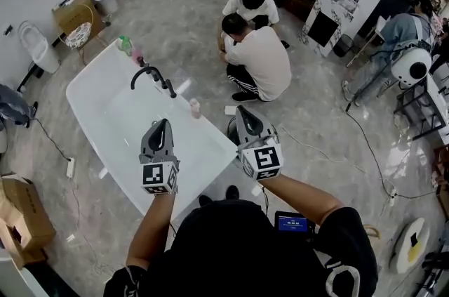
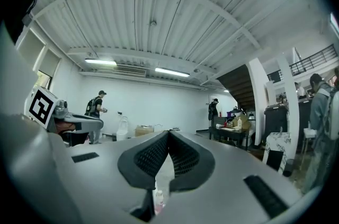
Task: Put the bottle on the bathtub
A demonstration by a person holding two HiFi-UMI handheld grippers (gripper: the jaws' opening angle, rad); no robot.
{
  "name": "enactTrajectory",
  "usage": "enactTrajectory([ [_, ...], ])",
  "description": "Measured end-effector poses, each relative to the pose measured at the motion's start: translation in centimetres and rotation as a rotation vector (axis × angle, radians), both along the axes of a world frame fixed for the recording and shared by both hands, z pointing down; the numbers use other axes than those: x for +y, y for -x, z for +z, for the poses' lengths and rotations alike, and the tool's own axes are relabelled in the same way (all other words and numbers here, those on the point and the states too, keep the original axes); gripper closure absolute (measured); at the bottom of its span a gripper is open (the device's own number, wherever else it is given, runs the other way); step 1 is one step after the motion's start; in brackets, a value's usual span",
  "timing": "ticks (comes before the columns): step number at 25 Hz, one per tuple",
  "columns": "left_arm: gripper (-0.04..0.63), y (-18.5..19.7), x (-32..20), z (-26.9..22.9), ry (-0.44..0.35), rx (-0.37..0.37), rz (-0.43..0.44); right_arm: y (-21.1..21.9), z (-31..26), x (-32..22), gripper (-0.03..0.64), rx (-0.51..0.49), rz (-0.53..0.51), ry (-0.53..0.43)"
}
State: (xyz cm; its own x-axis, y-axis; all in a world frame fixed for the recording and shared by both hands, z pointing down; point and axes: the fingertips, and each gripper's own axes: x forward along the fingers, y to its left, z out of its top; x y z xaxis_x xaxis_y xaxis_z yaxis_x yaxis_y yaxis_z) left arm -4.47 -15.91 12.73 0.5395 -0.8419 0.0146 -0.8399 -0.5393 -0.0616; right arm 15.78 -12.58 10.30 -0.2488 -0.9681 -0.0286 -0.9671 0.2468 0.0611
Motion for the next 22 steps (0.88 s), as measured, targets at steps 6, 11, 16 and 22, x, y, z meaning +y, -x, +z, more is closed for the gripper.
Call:
enactTrajectory([
  [6,0.588,0.5,0.0,-0.1,-0.005,-0.011,-0.009,0.3,0.7,0.3,0.611,-0.008,0.01,0.0],
  [11,0.588,0.5,0.0,-0.4,-0.009,-0.013,-0.002,0.3,0.5,-0.3,0.611,-0.009,0.009,-0.004],
  [16,0.588,0.9,-0.1,-0.7,-0.007,-0.01,-0.001,0.7,0.2,-0.9,0.611,-0.003,0.002,-0.005],
  [22,0.588,0.4,0.0,-1.0,-0.017,-0.006,0.01,0.7,0.0,-0.8,0.611,-0.003,-0.008,-0.01],
])
